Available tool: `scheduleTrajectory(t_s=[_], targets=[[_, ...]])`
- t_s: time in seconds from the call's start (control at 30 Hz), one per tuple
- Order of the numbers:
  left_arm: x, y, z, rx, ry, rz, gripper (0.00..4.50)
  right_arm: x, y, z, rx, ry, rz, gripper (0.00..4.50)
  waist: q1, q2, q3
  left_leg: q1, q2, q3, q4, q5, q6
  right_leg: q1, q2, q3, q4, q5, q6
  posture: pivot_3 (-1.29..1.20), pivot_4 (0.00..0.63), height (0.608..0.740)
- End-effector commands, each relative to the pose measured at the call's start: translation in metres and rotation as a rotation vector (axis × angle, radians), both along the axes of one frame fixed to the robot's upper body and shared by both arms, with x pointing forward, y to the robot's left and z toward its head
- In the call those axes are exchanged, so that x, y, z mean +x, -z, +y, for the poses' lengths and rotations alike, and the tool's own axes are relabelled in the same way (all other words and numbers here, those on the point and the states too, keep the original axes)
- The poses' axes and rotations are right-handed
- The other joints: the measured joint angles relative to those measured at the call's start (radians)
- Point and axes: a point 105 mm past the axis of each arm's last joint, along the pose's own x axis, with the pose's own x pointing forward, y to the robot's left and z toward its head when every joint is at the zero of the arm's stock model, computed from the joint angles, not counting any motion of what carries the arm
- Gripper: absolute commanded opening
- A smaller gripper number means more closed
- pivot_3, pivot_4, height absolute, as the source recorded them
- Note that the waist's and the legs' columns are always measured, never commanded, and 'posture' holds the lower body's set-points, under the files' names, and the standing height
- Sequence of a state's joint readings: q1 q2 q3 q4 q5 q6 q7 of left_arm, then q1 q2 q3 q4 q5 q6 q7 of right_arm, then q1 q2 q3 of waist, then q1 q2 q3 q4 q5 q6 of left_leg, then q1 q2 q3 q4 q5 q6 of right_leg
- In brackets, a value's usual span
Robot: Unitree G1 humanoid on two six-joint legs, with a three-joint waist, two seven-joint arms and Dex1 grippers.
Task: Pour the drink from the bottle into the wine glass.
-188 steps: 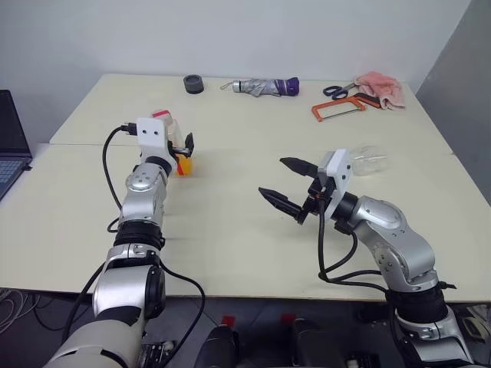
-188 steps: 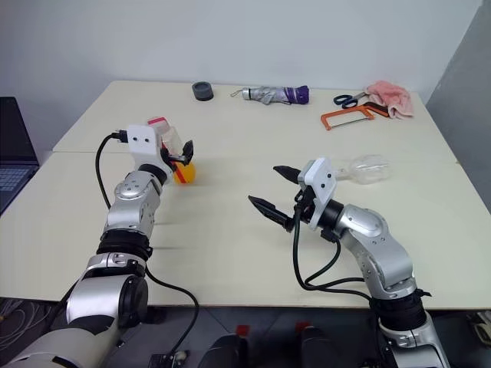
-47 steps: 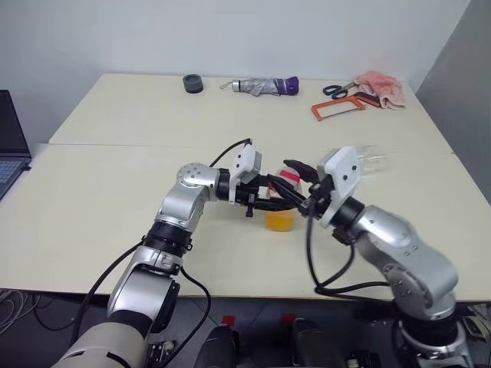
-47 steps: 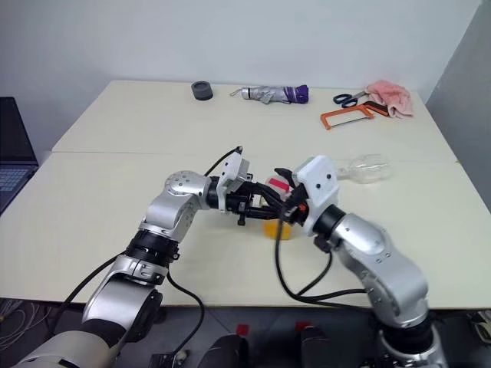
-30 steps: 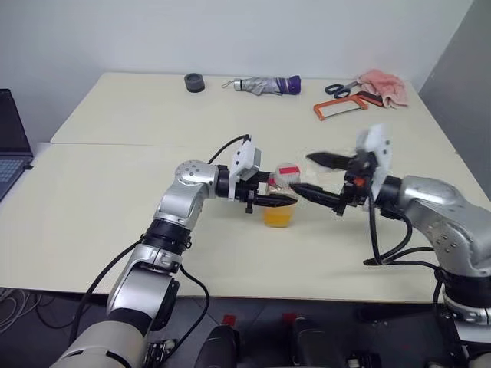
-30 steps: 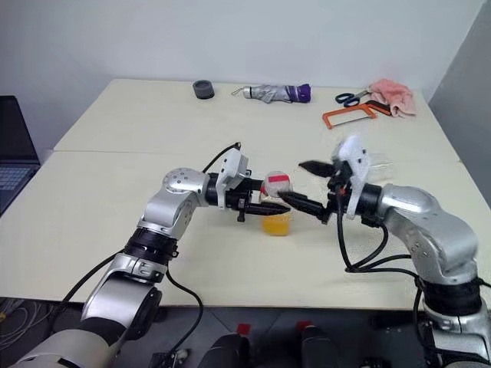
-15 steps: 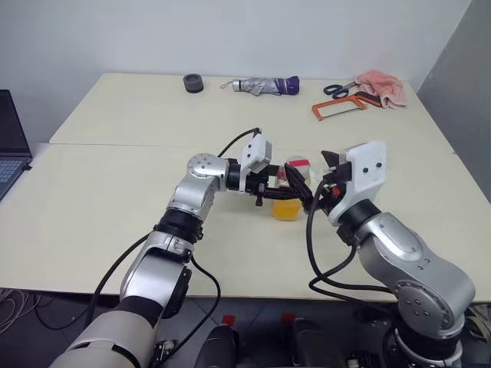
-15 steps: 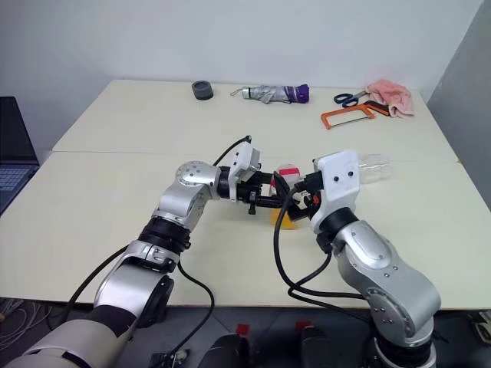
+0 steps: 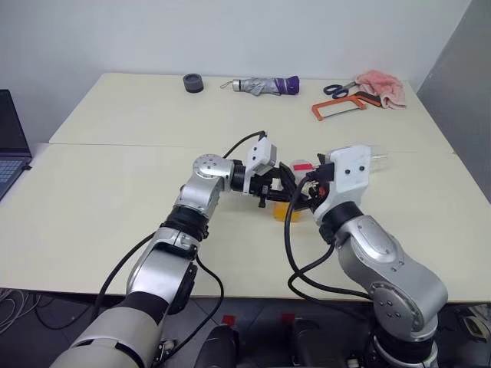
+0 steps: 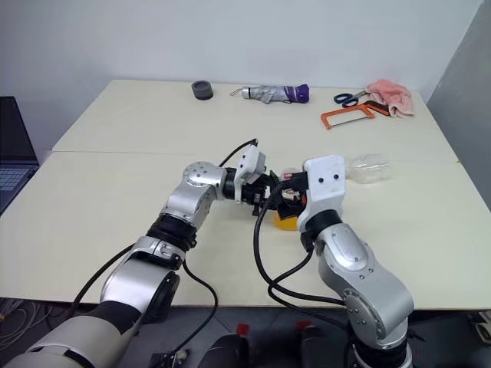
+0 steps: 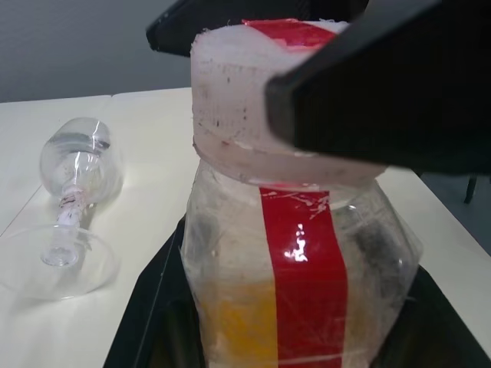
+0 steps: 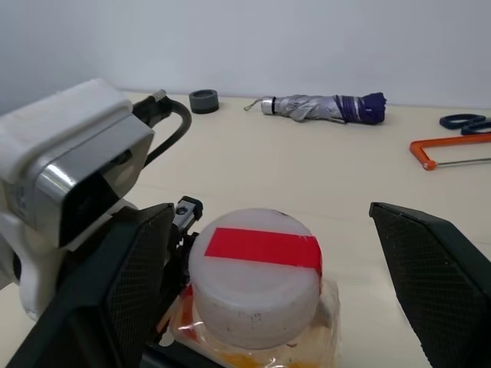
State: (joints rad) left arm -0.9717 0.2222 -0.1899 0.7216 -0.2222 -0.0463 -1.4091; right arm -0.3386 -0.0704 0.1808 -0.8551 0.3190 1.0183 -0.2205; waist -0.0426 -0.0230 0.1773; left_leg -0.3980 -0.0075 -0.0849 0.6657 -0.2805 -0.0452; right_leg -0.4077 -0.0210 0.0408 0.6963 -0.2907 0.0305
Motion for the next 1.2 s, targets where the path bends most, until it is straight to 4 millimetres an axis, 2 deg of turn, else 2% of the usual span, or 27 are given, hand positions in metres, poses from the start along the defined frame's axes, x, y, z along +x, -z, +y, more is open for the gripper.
scheduleTrajectory(t_s=[0.03,0.2,0.3,0.43,0.47,0.63,0.7,0.8,0.83,0.9,0.97,1.0,1.13,1.17,1.2], targets=[[0.0,-0.019,-0.005,-0.032,0.021,-0.066,1.81,-0.003,-0.006,-0.001,0.01,0.009,-0.031,4.33,-0.001,0.0,0.0,0.0,0.0,0.0,0.0,0.0,0.0,0.0,0.0,0.0,0.0,0.0,0.0,0.0,0.15,0.74],[0.0,-0.019,-0.005,-0.035,0.021,-0.067,1.81,-0.003,-0.005,-0.001,0.011,0.011,-0.027,4.33,-0.002,0.0,0.0,0.0,0.0,0.0,0.0,0.0,0.0,0.0,0.0,0.0,0.0,0.0,0.0,0.0,0.15,0.74],[-0.001,-0.019,-0.005,-0.038,0.019,-0.068,1.81,-0.003,-0.003,-0.001,0.006,0.009,-0.018,3.42,-0.004,0.0,0.0,0.0,0.0,0.0,0.0,0.0,0.0,0.0,0.0,0.0,0.0,0.0,0.0,0.0,0.15,0.74],[-0.001,-0.019,-0.005,-0.04,0.017,-0.066,1.81,-0.003,-0.003,0.001,0.005,-0.005,-0.016,1.95,-0.005,0.0,0.0,0.0,0.0,0.0,0.0,0.0,0.0,0.0,0.0,0.0,0.0,0.0,0.0,0.0,0.15,0.74],[-0.001,-0.019,-0.005,-0.04,0.017,-0.066,1.81,-0.003,-0.003,0.001,0.004,-0.008,-0.015,1.89,-0.005,0.0,0.0,0.0,0.0,0.0,0.0,0.0,0.0,0.0,0.0,0.0,0.0,0.0,0.0,0.0,0.15,0.74],[-0.001,-0.019,-0.004,-0.042,0.017,-0.063,1.81,-0.003,-0.001,0.004,0.001,-0.045,-0.006,1.89,-0.006,0.0,0.0,0.0,0.0,0.0,0.0,0.0,0.0,0.0,0.0,0.0,0.0,0.0,0.0,0.0,0.15,0.74],[-0.002,-0.02,-0.004,-0.039,0.029,-0.058,1.81,-0.001,0.002,0.009,-0.018,-0.125,-0.002,1.89,-0.006,0.0,0.0,0.0,0.0,0.0,0.0,0.0,0.0,0.0,0.0,0.0,0.0,0.0,0.0,0.0,0.15,0.74],[-0.005,-0.021,-0.002,-0.033,0.054,-0.056,1.81,-0.002,0.001,0.012,-0.084,-0.392,-0.034,1.89,-0.007,0.0,0.0,0.0,0.0,0.0,0.0,0.0,0.0,0.0,0.0,0.0,0.0,0.0,0.0,0.0,0.15,0.74],[-0.007,-0.021,-0.001,-0.027,0.066,-0.061,1.81,0.0,0.001,0.006,-0.139,-0.518,-0.03,1.89,-0.007,0.0,0.0,0.0,-0.001,0.0,0.0,0.0,0.0,0.0,0.0,0.0,0.0,0.0,0.0,0.0,0.15,0.74],[-0.009,-0.021,0.001,-0.013,0.083,-0.071,1.81,0.01,0.005,-0.013,-0.266,-0.663,0.013,1.89,-0.007,0.0,0.001,0.0,-0.001,0.003,0.001,0.0,0.0,0.001,0.0,0.0,-0.001,0.0,0.0,0.0,0.15,0.74],[-0.011,-0.021,0.004,-0.004,0.094,-0.077,1.8,0.024,0.004,-0.031,-0.326,-0.707,0.068,1.89,-0.008,0.0,0.001,0.001,-0.001,0.004,0.0,0.0,0.001,0.002,0.0,-0.002,-0.002,0.0,0.0,0.0,0.15,0.74],[-0.012,-0.021,0.005,-0.002,0.095,-0.081,1.8,0.028,-0.004,-0.038,-0.308,-0.734,0.081,1.89,-0.009,0.0,0.001,0.001,0.0,0.004,0.0,0.0,0.001,0.002,0.001,-0.002,-0.002,0.0,0.0,0.0,0.15,0.74],[-0.012,-0.022,0.008,-0.015,0.073,-0.084,1.79,0.032,-0.018,-0.047,-0.261,-0.748,0.074,1.89,-0.013,0.0,0.001,0.001,0.001,0.003,-0.001,0.0,0.001,0.001,0.002,-0.002,-0.001,0.0,0.0,0.0,0.15,0.74],[-0.013,-0.022,0.008,-0.017,0.069,-0.083,1.79,0.03,-0.019,-0.047,-0.249,-0.747,0.066,2.67,-0.013,0.0,0.001,0.001,0.001,0.003,-0.001,0.0,0.001,0.001,0.002,-0.002,-0.001,0.0,0.0,0.0,0.15,0.74],[-0.013,-0.022,0.008,-0.019,0.065,-0.083,1.79,0.026,-0.021,-0.045,-0.23,-0.751,0.057,2.9,-0.013,0.0,0.001,0.001,0.001,0.003,-0.001,0.0,0.001,0.001,0.001,-0.001,0.0,0.0,0.0,0.0,0.15,0.74]])
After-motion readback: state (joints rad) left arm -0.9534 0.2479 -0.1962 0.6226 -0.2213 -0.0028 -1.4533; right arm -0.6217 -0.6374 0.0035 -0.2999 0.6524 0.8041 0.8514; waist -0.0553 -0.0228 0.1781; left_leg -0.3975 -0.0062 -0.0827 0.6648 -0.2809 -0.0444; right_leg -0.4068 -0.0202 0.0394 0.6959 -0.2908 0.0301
